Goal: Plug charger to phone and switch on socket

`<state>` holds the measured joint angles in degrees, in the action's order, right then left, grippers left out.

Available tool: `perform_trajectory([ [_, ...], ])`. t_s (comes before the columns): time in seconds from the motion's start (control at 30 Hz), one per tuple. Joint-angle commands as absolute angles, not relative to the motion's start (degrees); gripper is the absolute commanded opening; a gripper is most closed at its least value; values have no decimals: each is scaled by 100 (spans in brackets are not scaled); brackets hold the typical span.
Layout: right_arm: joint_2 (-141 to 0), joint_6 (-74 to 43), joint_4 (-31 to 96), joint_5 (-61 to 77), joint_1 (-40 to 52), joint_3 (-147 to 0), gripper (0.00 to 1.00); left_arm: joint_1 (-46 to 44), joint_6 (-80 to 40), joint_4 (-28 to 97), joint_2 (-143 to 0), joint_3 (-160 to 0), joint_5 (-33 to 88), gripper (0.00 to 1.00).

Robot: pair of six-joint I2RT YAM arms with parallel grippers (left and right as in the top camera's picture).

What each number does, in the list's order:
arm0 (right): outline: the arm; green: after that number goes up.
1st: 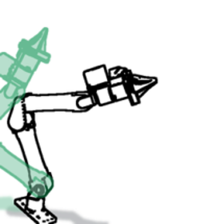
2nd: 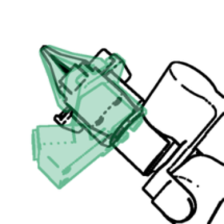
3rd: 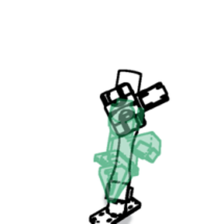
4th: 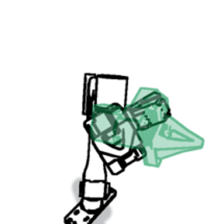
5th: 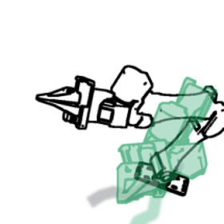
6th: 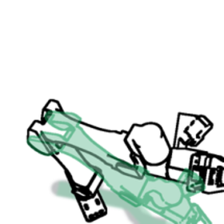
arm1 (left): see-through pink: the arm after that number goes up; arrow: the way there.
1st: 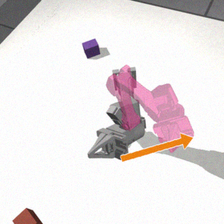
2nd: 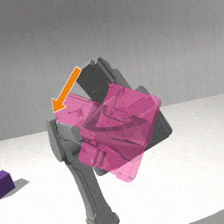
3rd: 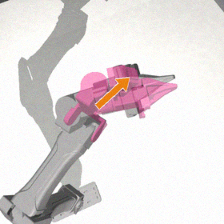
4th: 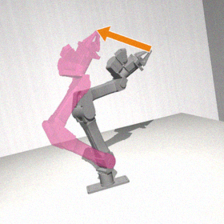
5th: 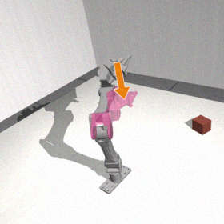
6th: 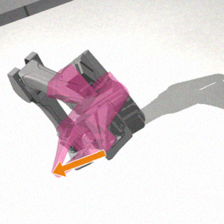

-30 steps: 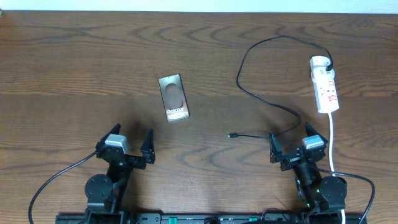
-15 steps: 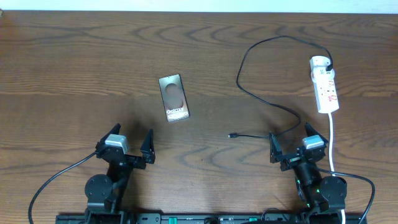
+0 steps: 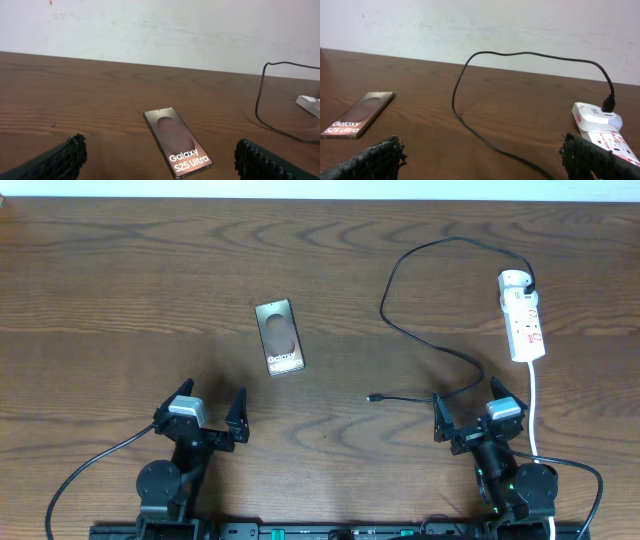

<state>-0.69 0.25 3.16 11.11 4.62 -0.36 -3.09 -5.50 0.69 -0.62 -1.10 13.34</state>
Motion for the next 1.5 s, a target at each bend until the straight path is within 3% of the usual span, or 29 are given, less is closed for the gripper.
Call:
perform_trajectory([
  [0.0, -38, 5, 331, 1107, 460, -30, 99, -281, -493, 281, -30, -23, 1365, 96],
  [0.97, -38, 5, 331, 1107, 460, -32, 99, -281, -532, 220, -30, -132, 1177, 96],
  [1.23, -38, 5, 331, 1107, 460, -30, 99, -281, -1122, 1802, -346, -1444, 1199, 96],
  [1.47, -38, 5, 331, 1107, 460, -30, 99, -281, -1275, 3632, -1741, -3148, 1660, 96],
])
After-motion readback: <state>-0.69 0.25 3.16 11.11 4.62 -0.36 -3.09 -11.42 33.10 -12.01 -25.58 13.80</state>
